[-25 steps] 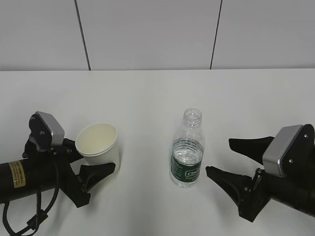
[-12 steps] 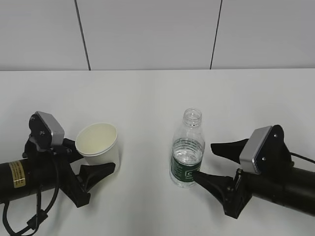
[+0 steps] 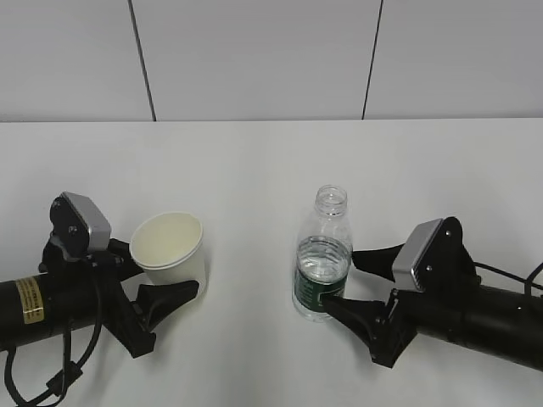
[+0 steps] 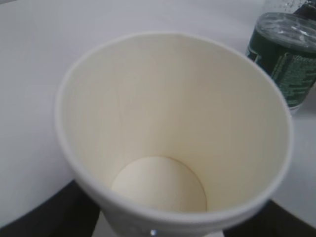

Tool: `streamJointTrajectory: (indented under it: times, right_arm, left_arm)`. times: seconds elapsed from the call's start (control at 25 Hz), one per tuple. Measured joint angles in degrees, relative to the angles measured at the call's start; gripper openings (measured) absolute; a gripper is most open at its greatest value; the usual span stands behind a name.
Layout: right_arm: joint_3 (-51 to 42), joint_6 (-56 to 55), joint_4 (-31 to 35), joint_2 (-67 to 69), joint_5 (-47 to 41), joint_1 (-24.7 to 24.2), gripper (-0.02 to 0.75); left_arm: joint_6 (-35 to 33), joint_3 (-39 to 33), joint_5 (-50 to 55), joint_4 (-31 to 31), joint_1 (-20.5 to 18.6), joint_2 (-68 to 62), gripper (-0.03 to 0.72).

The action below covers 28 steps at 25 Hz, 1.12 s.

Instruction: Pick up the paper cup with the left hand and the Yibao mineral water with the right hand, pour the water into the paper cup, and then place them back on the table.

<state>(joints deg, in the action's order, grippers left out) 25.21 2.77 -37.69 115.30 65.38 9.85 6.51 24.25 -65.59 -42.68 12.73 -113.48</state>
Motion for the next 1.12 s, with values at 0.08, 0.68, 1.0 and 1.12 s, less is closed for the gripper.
streamJointTrajectory:
  times: [0.08, 0.68, 1.0, 1.12]
  right_arm:
    - [0.8, -0.4, -1.2, 0.4, 0.0, 0.0, 0.592]
    - [5.6, -4.8, -4.9, 0.7, 0.0, 0.0, 0.626]
    - [7.8, -5.7, -6.0, 0.8, -0.9, 0.0, 0.625]
    - [7.9, -5.9, -6.3, 1.2, -1.1, 0.0, 0.625]
  left_arm:
    - [0.0, 0.0, 0.0, 0.0, 0.0, 0.0, 0.476]
    - [0.0, 0.0, 0.0, 0.0, 0.0, 0.0, 0.476]
    - [0.0, 0.0, 0.0, 0.0, 0.0, 0.0, 0.476]
    - [0.0, 0.0, 0.0, 0.0, 0.0, 0.0, 0.476]
